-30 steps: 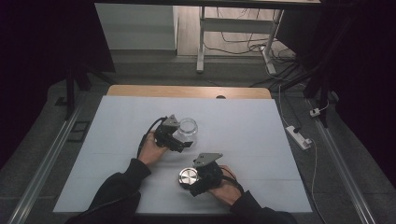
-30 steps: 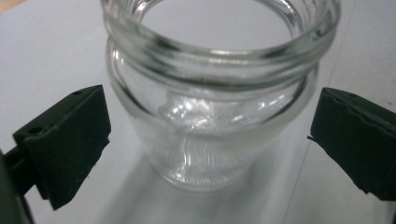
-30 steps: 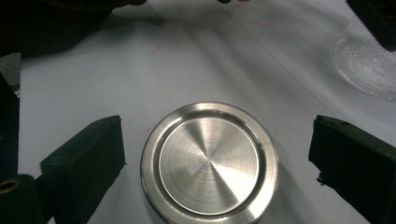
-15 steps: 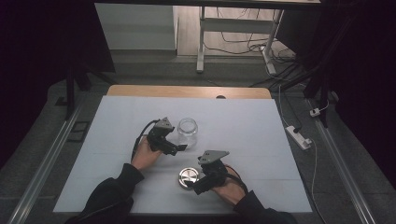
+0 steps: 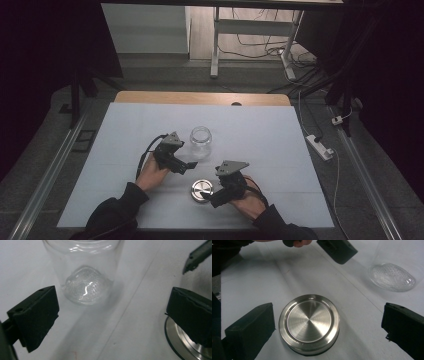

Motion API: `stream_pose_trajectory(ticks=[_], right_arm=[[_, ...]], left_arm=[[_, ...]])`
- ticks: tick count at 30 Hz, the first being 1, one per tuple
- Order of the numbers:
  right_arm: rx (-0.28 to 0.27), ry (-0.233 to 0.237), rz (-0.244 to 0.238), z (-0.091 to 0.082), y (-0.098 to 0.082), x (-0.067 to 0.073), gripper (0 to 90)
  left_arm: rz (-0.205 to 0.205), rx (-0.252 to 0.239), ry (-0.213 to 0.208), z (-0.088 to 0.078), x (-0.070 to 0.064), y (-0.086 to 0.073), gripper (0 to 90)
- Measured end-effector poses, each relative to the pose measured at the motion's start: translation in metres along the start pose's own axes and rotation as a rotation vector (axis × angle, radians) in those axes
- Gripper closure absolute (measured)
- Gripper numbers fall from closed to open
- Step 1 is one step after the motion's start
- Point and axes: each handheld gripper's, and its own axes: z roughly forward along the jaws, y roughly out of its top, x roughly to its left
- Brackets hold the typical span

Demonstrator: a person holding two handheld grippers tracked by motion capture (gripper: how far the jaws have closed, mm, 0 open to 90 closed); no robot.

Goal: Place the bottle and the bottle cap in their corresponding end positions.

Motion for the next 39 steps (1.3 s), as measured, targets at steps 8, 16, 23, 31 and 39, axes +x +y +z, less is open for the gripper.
stream_pose_trajectory(ticks=[8, 16, 23, 31, 39], right_arm=[[0.002, -0.024, -0.011, -0.005, -0.001, -0.003, 0.0], [0.006, -0.041, -0.016, -0.009, -0.002, -0.005, 0.0], [0.001, -0.052, -0.022, -0.012, -0.001, -0.005, 0.0], [-0.009, -0.064, -0.01, -0.017, -0.001, -0.007, 0.0], [-0.016, -0.072, -0.005, -0.023, 0.0, -0.008, 0.0]], left_arm=[[0.006, 0.023, 0.002, -0.007, -0.012, -0.005, 0.0], [-0.006, 0.045, -0.033, -0.014, -0.021, -0.01, 0.0], [-0.038, 0.039, -0.065, -0.023, -0.023, -0.015, 0.0], [-0.053, 0.014, -0.066, -0.035, -0.028, -0.021, 0.0], [-0.073, -0.008, -0.078, -0.046, -0.035, -0.027, 0.0]])
